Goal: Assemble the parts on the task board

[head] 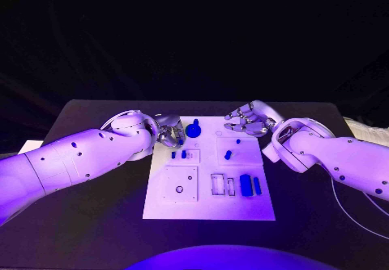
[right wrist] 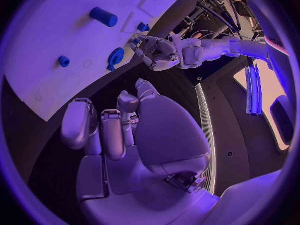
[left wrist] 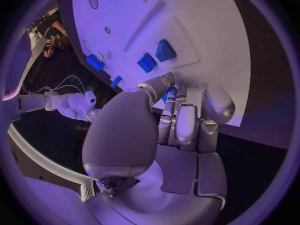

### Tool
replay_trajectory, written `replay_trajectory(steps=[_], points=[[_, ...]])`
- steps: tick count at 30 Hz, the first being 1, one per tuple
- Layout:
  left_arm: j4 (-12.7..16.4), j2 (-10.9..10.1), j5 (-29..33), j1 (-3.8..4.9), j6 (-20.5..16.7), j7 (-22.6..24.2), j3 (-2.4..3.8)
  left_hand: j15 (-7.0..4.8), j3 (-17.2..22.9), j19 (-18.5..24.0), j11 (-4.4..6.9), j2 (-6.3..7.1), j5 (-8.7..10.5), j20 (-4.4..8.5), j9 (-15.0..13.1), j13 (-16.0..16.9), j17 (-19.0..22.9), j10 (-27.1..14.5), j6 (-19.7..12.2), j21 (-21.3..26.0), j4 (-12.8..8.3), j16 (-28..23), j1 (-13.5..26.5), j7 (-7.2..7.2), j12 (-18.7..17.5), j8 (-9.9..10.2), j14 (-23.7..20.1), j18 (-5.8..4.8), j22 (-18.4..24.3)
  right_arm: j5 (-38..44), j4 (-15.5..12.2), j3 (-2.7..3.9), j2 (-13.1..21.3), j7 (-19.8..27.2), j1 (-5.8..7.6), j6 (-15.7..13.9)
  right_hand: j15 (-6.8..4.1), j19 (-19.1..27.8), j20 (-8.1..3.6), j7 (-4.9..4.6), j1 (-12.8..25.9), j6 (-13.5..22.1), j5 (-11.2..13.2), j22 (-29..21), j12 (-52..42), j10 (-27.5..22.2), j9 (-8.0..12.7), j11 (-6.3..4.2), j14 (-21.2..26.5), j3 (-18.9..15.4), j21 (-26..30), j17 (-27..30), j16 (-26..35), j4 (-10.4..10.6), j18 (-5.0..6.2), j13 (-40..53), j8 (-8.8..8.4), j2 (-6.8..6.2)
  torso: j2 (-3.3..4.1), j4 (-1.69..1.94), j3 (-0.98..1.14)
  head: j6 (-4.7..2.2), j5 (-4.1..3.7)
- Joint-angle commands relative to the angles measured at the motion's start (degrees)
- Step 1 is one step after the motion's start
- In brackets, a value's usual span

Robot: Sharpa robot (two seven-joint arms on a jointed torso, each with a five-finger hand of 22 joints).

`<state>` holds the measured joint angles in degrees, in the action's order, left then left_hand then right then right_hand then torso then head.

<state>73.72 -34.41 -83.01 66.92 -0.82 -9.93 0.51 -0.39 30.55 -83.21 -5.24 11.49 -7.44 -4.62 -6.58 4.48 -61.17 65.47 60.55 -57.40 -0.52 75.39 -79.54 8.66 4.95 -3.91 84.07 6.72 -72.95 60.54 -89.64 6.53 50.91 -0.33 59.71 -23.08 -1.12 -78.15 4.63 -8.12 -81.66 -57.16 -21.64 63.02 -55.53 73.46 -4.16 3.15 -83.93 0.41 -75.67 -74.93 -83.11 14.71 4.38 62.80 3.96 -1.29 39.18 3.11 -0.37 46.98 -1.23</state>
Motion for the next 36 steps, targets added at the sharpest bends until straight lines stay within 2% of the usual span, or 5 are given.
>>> replay_trajectory(steps=[1,8,18,28,36], points=[[0.08,-0.02,0.01,0.02,0.44,-0.15,0.02,0.35,0.16,-0.05,-0.01,0.02,0.18,-0.53,0.2,-0.13,0.18,-0.54,-0.62,0.43,-0.31,-0.34,0.68,0.0,-0.4,0.38,0.81,-0.77,0.08,0.16,-0.01,0.0,-0.01,0.51,-0.04,0.65,-0.23,0.27,-0.01,-0.16,-0.29,0.1,-0.23,-0.18,0.41,-0.45,0.05,-0.11,-3.69,0.01,0.22,-4.08,0.37,0.2,0.99,-0.22,-0.2,0.4,-0.01,0.0,-0.03,0.01,0.0],[0.32,-0.39,0.02,0.02,-0.06,-0.05,0.03,0.47,0.14,0.11,-0.19,0.17,0.16,-0.7,0.54,-0.41,0.49,-1.15,-1.34,1.22,-0.41,-0.41,0.8,0.15,-0.82,0.38,0.75,-0.61,0.46,0.15,0.18,0.0,0.06,0.48,-0.04,0.72,-0.23,0.38,-0.01,-0.16,-0.3,0.11,-0.24,-0.43,0.75,-0.62,0.06,-0.11,-3.68,0.02,0.35,-4.04,0.4,0.2,1.04,-0.49,-0.2,0.39,0.0,-0.02,-0.04,-0.04,-0.09],[2.54,-4.02,6.53,0.07,-4.23,2.02,0.19,0.64,0.77,0.79,-0.43,-0.17,-0.39,-0.97,0.98,-0.65,0.93,-1.76,-1.76,3.98,-0.98,-0.48,0.15,0.4,-0.99,0.1,0.63,-0.1,1.84,6.67,3.05,0.0,0.95,-1.65,-0.04,3.38,0.4,3.74,0.33,-1.03,-4.86,0.18,1.6,-8.55,31.69,-13.92,-0.04,0.79,-1.53,3.12,5.94,5.62,8.44,-0.06,2.44,-25.86,0.01,-1.8,-0.18,0.1,-0.05,-0.36,-0.35],[5.19,-8.78,45.9,0.12,-19.93,14.94,0.06,0.45,7.24,8.35,-0.81,-2.35,-0.97,-0.68,1.17,-0.53,16.68,0.8,0.77,23.44,-3.8,-10.43,-3.1,1.64,0.88,-0.82,-6.22,3.25,11.08,27.96,3.92,0.03,1.71,-5.01,-0.03,8.38,0.74,2.86,0.93,-0.16,-9.12,-3.63,8.08,-8.67,45.06,-10.5,-0.28,1.23,-2.0,9.28,6.27,6.48,9.46,-2.22,2.38,-43.27,0.17,-4.43,-0.29,0.25,0.02,-0.92,-0.62],[8.83,-11.72,79.07,-0.17,-18.75,27.69,-0.89,0.89,5.97,12.5,-0.5,-2.79,-0.96,-1.14,1.59,-0.18,24.68,1.36,0.78,27.09,-2.06,-15.93,1.25,1.33,2.95,-0.93,-10.71,3.49,12.14,39.91,2.96,0.03,1.01,-7.37,-0.31,11.17,0.85,2.71,1.0,0.29,-8.36,-4.61,10.23,-8.88,47.59,-9.73,-0.2,1.24,-2.08,12.1,6.49,7.06,10.03,-2.18,2.38,-48.36,-0.12,-5.5,-0.31,0.2,-0.01,-1.65,-2.24]])
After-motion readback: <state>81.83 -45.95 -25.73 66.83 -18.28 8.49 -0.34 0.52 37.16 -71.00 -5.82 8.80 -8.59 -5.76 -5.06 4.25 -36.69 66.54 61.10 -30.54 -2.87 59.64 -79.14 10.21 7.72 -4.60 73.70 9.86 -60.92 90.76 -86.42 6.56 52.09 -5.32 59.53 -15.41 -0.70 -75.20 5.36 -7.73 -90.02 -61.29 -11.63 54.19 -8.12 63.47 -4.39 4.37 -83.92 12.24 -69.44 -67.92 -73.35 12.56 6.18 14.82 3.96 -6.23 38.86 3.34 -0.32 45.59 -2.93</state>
